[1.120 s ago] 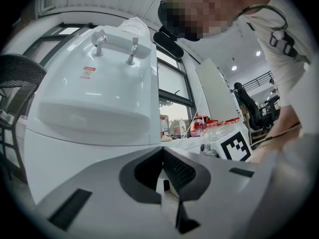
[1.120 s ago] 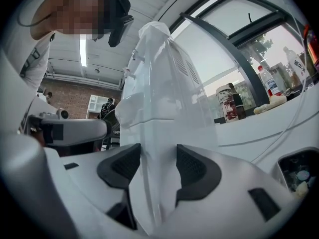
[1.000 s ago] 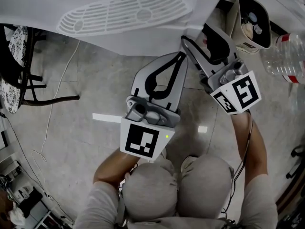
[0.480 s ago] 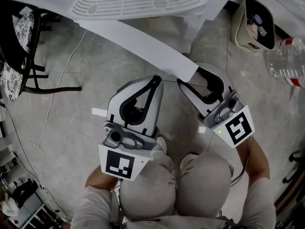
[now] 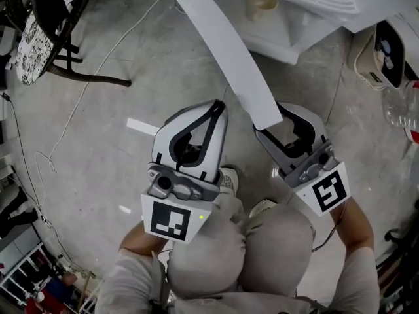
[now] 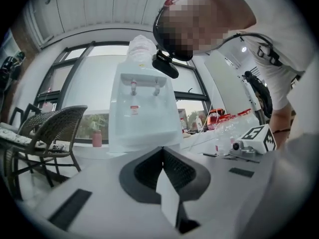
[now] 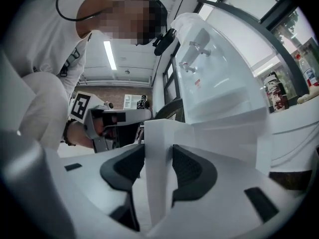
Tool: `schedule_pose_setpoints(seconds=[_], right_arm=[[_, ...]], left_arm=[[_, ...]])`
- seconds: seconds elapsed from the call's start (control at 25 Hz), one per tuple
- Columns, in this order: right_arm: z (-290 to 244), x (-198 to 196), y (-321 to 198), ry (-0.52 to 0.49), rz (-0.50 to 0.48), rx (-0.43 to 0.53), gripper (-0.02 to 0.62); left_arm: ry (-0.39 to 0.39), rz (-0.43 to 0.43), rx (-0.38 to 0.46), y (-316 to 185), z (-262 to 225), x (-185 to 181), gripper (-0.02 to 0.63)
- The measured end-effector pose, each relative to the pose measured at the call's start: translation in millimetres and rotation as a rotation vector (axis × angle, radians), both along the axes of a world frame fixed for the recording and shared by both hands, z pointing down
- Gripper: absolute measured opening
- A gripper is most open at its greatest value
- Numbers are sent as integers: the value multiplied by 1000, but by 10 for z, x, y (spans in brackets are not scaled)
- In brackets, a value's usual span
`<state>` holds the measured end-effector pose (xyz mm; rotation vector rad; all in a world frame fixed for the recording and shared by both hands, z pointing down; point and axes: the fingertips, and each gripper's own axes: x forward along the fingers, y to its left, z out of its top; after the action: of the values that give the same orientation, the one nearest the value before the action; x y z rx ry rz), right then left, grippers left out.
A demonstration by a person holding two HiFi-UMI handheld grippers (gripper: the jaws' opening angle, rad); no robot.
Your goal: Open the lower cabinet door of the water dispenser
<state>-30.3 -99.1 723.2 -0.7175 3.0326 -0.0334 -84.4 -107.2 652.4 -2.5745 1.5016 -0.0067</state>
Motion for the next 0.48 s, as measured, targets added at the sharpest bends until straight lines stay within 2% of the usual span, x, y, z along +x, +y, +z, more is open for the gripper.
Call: schedule_pose_setpoints(seconds=[0.16,0.28,0.48], right_arm=[[-4,-277,170,-17,-51,-19,183],[-28,-509,282,-33,-101,-24,153],[-46,-898,381,-44,-190,-13,148]], left_arm=[[-10,-87,-26,58,32,-191,3],[-24,-157,-43,69,77,-419,3],[-32,-270,-51,140,82,-833,2]])
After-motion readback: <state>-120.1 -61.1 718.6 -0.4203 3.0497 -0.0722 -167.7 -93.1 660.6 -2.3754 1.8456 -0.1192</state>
